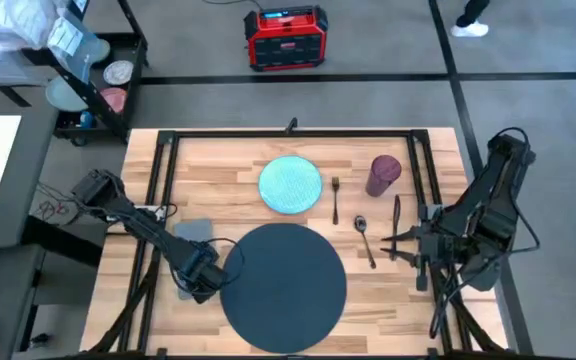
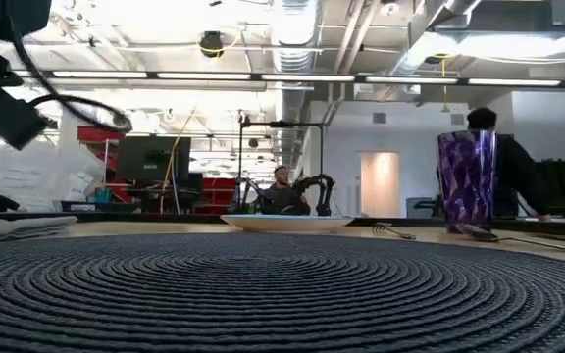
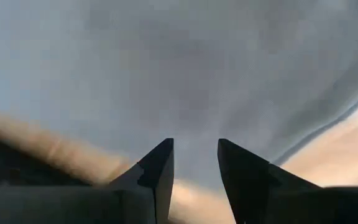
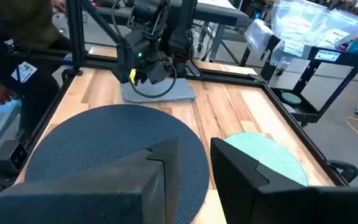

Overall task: Set table place
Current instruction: Move the gray table napkin to the left of the black tablemat

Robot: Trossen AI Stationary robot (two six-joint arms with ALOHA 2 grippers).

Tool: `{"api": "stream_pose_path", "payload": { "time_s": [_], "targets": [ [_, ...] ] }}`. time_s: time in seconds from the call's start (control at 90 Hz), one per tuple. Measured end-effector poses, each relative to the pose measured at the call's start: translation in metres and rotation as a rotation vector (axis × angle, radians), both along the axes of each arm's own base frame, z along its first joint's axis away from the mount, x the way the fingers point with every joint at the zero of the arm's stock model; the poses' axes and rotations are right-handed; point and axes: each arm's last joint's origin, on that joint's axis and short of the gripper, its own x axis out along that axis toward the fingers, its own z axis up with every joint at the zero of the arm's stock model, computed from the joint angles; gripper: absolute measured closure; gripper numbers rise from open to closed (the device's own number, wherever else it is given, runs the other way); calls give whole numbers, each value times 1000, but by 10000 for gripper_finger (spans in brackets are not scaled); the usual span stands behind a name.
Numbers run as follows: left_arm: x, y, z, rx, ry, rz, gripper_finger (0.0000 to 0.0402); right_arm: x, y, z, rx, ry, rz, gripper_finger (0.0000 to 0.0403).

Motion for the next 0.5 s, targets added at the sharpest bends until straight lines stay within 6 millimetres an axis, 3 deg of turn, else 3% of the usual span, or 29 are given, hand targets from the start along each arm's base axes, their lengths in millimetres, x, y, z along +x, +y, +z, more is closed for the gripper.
{"api": "stream_pose_path", "payload": {
  "time_s": [0.133, 0.5],
  "targets": [
    [7, 1, -7, -15, -105, -11, 295, 0, 0, 0, 1, 0, 0, 326],
    [-4, 4, -15, -83, 8, 6, 295, 0, 0, 0, 7, -1, -2, 326]
  ]
}}
